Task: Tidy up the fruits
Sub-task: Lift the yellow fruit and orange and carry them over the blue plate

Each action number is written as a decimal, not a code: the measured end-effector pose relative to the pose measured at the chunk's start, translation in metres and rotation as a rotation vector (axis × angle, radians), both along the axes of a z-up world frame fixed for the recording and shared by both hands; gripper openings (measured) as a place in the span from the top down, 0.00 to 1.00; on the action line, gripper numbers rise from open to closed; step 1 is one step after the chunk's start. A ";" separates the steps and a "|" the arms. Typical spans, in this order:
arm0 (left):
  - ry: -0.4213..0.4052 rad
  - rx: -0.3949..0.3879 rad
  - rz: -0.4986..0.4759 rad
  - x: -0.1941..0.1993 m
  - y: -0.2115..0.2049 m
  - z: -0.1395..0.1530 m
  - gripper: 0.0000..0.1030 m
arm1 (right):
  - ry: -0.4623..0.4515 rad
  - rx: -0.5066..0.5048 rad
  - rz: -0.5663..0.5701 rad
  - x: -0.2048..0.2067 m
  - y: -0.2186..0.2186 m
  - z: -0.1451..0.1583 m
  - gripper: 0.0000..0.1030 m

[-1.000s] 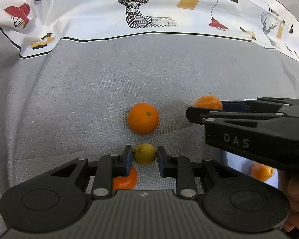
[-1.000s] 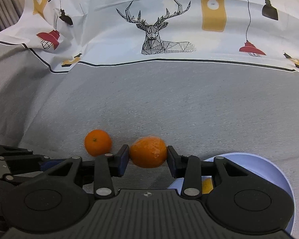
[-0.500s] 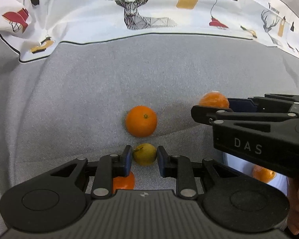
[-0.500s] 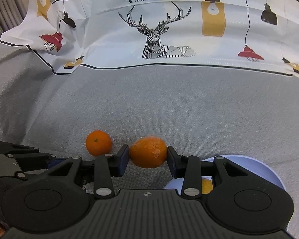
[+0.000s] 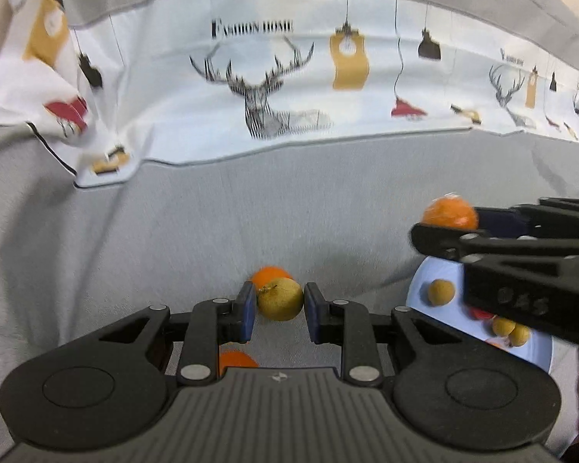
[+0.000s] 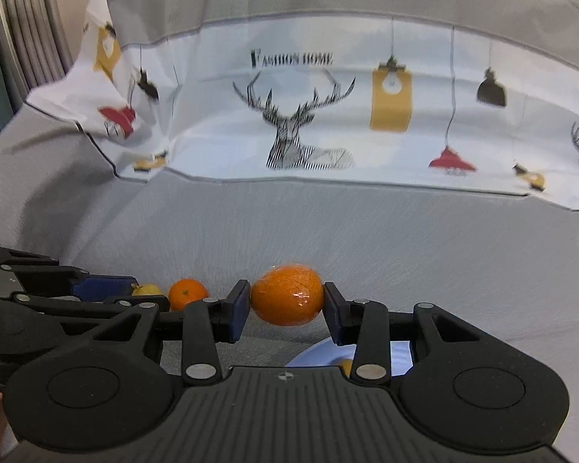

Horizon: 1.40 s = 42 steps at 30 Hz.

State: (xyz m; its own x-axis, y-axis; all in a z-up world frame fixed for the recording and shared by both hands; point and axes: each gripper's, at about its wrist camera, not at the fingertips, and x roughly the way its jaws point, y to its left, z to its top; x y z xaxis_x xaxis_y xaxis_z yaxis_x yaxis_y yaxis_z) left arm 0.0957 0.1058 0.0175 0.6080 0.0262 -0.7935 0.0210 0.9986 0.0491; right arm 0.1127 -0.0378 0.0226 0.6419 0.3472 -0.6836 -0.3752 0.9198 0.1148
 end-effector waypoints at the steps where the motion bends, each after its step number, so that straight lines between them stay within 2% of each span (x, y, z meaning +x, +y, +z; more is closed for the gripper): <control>1: -0.019 -0.001 0.008 -0.005 -0.001 0.004 0.72 | -0.017 0.010 -0.007 -0.005 -0.007 0.006 0.59; 4: -0.057 -0.007 0.031 -0.018 -0.003 0.013 0.72 | -0.048 0.030 -0.022 -0.020 -0.025 0.017 0.59; 9: -0.090 0.026 0.034 -0.039 -0.016 0.022 0.72 | -0.073 0.033 -0.045 -0.051 -0.059 0.025 0.59; 14: -0.098 -0.012 0.052 -0.066 -0.021 0.028 0.72 | -0.088 0.022 -0.063 -0.078 -0.086 0.028 0.59; 16: -0.100 -0.018 0.047 -0.071 -0.023 0.028 0.72 | -0.065 0.022 -0.084 -0.084 -0.096 0.022 0.59; 18: -0.100 -0.015 0.040 -0.070 -0.026 0.028 0.72 | -0.031 0.024 -0.105 -0.082 -0.105 0.016 0.59; 22: -0.090 -0.026 0.051 -0.064 -0.025 0.024 0.72 | -0.022 -0.028 -0.126 -0.075 -0.114 0.006 0.59; 30: -0.074 -0.040 0.040 -0.056 -0.030 0.017 0.72 | -0.016 -0.033 -0.167 -0.062 -0.125 0.000 0.59; 35: -0.014 -0.159 0.043 -0.044 -0.026 0.006 0.72 | -0.005 -0.037 -0.188 -0.056 -0.129 -0.001 0.59; 37: 0.007 -0.190 0.021 -0.040 -0.032 0.001 0.72 | 0.012 -0.040 -0.182 -0.056 -0.129 -0.004 0.59; 42: 0.002 -0.188 -0.088 -0.039 -0.066 -0.005 0.72 | 0.050 -0.084 -0.119 -0.059 -0.119 -0.012 0.59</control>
